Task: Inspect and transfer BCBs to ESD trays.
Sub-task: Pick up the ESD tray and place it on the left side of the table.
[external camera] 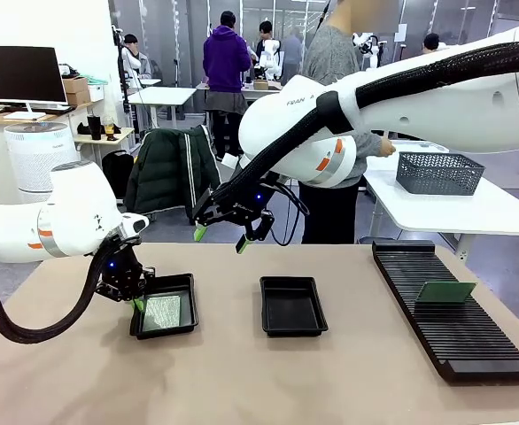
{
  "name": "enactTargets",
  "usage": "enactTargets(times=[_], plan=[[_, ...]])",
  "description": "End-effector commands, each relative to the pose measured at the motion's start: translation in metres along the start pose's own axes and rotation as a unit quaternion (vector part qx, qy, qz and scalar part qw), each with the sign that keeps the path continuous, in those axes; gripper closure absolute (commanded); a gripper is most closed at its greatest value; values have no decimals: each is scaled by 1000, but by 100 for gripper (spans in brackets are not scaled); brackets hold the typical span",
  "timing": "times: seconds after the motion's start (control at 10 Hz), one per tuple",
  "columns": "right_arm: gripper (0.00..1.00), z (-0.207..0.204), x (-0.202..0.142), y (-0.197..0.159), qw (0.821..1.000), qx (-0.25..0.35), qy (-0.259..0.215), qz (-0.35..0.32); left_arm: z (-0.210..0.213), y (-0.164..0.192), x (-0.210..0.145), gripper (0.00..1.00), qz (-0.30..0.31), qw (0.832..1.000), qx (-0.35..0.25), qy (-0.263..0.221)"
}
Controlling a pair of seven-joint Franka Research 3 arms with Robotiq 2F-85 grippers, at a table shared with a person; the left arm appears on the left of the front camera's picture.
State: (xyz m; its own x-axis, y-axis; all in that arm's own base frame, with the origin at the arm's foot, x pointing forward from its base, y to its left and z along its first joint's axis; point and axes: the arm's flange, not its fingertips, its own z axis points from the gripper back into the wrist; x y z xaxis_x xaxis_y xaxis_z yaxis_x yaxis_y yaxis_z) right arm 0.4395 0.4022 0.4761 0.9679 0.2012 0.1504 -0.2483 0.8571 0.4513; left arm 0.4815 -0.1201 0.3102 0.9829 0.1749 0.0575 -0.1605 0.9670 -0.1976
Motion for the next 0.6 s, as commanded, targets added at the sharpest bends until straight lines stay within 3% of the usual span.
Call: enactTargets(times=[0.0,0.5], plan=[[0,0,-1,0,1000,-2,0,-3,-2,2,1,100,1,1000,11,-8],[0,0,-1,0,1000,-2,0,-3,12,27,4,100,-42,999,-4,10]])
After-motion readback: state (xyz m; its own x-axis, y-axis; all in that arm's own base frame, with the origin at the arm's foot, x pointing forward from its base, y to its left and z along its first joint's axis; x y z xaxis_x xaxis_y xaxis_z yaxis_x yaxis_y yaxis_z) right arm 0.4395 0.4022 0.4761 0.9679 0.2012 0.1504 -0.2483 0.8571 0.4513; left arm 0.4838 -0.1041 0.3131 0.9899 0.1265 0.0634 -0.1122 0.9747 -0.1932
